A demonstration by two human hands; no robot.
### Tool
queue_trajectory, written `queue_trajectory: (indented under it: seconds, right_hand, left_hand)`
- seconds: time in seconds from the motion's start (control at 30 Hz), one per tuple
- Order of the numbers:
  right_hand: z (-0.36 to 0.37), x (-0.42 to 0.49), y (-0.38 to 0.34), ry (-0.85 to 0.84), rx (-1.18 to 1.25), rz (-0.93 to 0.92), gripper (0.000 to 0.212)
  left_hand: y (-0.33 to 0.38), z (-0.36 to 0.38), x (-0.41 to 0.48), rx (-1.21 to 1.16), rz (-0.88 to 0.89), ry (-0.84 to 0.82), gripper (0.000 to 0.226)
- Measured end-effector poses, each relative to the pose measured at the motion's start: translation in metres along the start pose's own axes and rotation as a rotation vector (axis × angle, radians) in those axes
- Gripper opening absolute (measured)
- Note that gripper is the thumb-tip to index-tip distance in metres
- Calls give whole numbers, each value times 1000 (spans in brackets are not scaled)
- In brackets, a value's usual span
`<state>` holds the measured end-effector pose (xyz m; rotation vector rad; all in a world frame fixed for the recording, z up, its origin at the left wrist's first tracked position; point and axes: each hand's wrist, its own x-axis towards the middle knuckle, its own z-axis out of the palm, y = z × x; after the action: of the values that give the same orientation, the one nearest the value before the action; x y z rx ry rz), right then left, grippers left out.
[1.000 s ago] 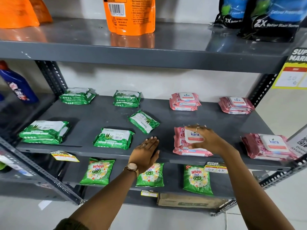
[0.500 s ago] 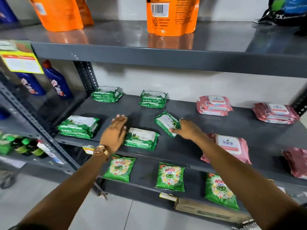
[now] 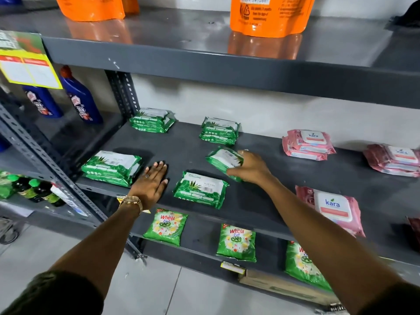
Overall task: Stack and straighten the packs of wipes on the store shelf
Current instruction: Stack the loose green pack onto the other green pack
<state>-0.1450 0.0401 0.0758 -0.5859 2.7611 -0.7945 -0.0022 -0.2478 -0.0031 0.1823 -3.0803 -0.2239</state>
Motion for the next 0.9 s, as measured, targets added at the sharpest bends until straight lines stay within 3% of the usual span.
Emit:
queue_trajectory:
  seconds: [0.07, 0.17, 0.33, 0.4, 0.57, 0.63, 0.7, 0.8, 0.9]
  right_hand:
    - [2, -9, -21, -16, 91, -140, 76]
    - [16, -18, -49, -132, 4, -293, 79]
    - [38, -25, -61, -265, -225, -242, 84]
    - [37, -25, -67, -228, -272, -205, 78]
    - [48, -37, -93, 43, -454, -108, 72]
    - [45, -37, -99, 92, -468, -94, 60]
    - [33, -32, -98, 42, -603, -192, 24]
    - [15, -25, -89, -234, -798, -537, 82]
    - [12, -19, -85, -348, -857, -750, 93]
  left_hand:
    - [0, 0, 2, 16, -5, -33, 67]
    - [3, 2, 3, 28, -27, -18, 69]
    - [2, 7, 2, 30, -30, 39, 67]
    - [1, 7, 2, 18, -32, 62, 69]
    - [2, 8, 1, -9, -37, 85, 76]
    - [2, 8, 1, -23, -42, 87, 79]
    - [1, 8, 2, -25, -43, 77, 75]
    - [1, 9, 3, -35, -44, 88, 69]
    - [0, 10, 2, -34, -41, 94, 67]
